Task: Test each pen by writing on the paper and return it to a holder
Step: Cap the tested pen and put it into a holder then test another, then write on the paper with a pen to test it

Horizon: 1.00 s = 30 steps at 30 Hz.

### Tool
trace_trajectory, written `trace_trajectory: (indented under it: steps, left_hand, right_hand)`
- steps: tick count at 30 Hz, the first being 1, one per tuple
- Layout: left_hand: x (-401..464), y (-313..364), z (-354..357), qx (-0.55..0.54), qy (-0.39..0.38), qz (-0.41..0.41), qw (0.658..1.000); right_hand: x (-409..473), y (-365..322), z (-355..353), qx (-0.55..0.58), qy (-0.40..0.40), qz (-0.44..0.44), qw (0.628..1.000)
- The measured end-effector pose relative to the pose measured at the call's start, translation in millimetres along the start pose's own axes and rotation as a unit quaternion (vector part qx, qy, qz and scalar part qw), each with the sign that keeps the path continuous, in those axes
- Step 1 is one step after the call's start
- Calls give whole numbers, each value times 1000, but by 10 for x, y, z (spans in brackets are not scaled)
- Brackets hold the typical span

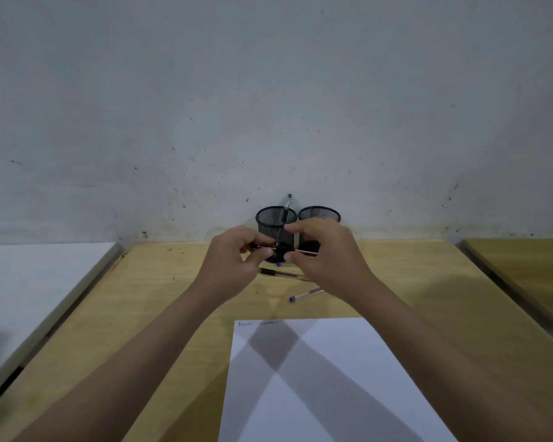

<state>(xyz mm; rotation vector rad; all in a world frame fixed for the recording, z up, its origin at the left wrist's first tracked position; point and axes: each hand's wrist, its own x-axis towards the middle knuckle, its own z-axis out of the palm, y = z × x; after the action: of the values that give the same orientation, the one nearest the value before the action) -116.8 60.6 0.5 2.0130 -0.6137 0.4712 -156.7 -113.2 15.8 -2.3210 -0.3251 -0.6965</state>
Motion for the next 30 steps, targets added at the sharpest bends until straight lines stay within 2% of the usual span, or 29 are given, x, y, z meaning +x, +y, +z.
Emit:
trace_trajectory:
  steps: [2,4,7,9,12,14,19,26,30]
  left_hand:
    - [70,-8,11,-7,4,15,1000]
    - [146,-44,19,-29,18,7,999]
    - [299,-176,71,-18,56,-19,998]
    - [438,-315,143,25,62,-46,997]
    - [630,-515,295,85,19,-105,991]
    - [715,-594,397,107,-8,-122,987]
    - [778,-717,582,113,-25,-111,987]
    - [749,-791,637,65,6,-114,991]
    - [743,-776,626,62,0,-121,991]
  right_hand:
    - [127,62,24,47,-54,18,997]
    - [237,152,60,43,-63,-2,997]
    - [482,244,23,43,2,-20,999]
    - [701,292,-17,89,63,-17,994]
    - [1034,377,4,129,152,-20,980]
    - [1173,441,99,131,180,-10,975]
    - [1227,670,421,83,125,19,989]
    - [1135,944,653,-27,66,32,997]
    - [1086,935,617,-74,92,31,993]
